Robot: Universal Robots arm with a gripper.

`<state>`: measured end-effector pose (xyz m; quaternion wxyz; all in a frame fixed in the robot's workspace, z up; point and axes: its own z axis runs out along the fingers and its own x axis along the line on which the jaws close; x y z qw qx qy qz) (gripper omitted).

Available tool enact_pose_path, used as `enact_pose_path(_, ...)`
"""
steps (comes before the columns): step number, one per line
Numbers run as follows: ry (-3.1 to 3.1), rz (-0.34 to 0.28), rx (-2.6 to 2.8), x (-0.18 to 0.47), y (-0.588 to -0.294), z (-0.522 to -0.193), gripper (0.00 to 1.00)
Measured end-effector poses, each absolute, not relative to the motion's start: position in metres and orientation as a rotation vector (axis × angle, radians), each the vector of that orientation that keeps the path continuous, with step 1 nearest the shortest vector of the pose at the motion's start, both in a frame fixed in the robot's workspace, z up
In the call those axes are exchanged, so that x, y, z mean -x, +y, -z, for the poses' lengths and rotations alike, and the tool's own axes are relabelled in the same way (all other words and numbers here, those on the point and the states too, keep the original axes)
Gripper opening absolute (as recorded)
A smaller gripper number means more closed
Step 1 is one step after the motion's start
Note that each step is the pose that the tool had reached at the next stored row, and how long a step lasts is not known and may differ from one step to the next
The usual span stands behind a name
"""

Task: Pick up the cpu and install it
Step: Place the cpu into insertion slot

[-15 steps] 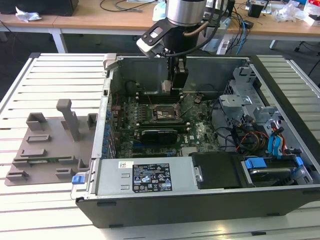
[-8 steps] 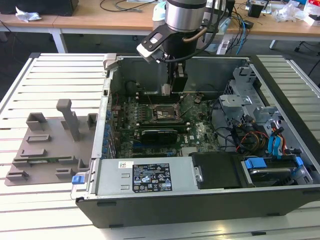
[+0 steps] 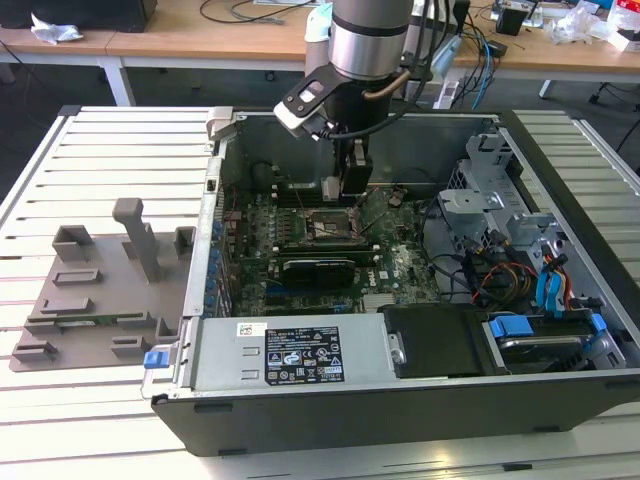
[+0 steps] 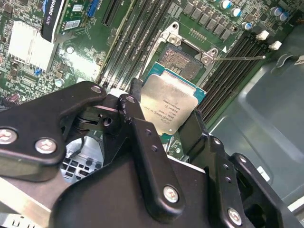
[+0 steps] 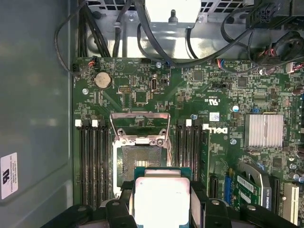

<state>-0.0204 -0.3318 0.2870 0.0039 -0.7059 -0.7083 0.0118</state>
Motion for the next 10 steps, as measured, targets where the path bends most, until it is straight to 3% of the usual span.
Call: enact_pose_path(10,-2.220,-0.037,2.212,0.0205,-0.3318,-0.2780,0.55)
